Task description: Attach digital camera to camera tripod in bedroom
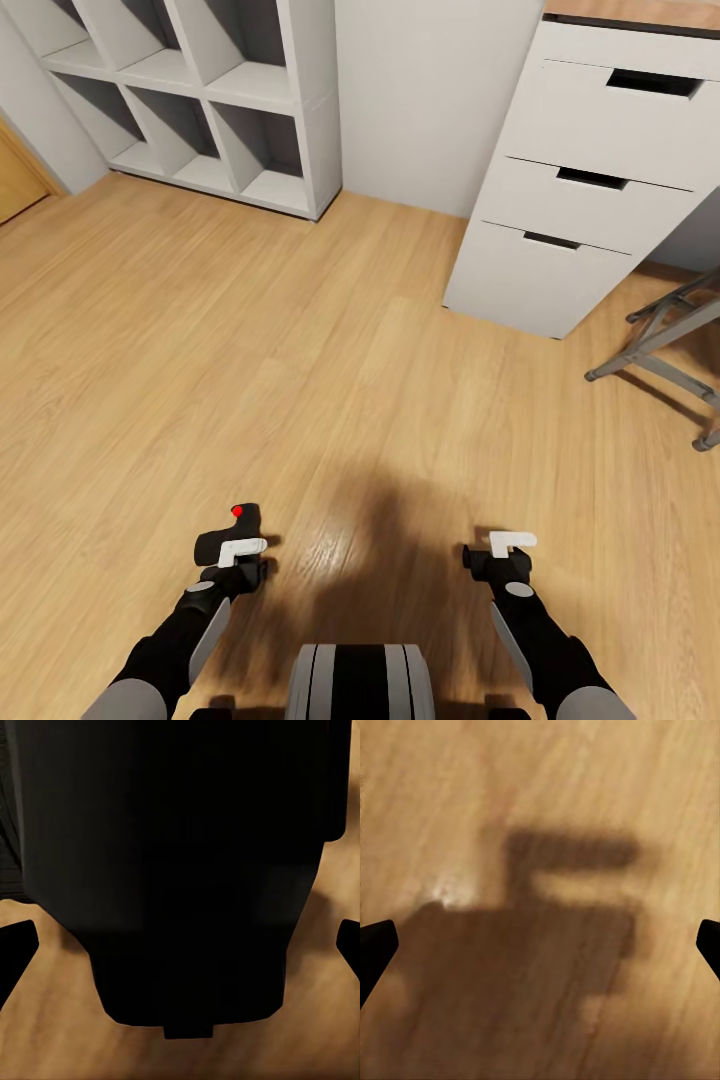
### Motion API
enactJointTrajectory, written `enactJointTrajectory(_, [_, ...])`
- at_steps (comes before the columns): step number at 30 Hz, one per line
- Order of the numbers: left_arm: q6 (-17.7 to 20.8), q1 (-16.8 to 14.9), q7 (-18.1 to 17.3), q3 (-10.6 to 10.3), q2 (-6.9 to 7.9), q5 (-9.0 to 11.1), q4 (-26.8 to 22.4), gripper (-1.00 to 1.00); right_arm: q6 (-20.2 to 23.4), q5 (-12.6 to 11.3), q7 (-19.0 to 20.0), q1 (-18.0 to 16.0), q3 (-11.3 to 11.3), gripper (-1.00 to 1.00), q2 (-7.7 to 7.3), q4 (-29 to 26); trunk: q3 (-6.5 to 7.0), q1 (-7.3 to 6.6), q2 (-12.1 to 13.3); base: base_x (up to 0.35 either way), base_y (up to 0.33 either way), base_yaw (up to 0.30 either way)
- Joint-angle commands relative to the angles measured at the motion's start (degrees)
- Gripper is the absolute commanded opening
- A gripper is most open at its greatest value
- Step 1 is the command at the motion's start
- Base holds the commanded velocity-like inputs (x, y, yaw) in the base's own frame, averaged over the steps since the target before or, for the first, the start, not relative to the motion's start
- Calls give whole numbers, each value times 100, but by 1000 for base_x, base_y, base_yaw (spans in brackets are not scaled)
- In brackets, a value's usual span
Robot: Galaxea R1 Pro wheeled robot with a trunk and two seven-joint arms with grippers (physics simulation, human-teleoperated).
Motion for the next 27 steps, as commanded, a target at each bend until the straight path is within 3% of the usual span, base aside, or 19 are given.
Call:
enactJointTrajectory(1, [31,0,25,-7,1,53,-11,100,43,30,-13,0,3,100,-1,-10,-3,-1,-1,0,0,0])
enactJointTrajectory(27, [31,0,25,0,-25,54,230,100,44,37,-13,0,14,100,-14,-15,-3,-1,-1,0,0,0])
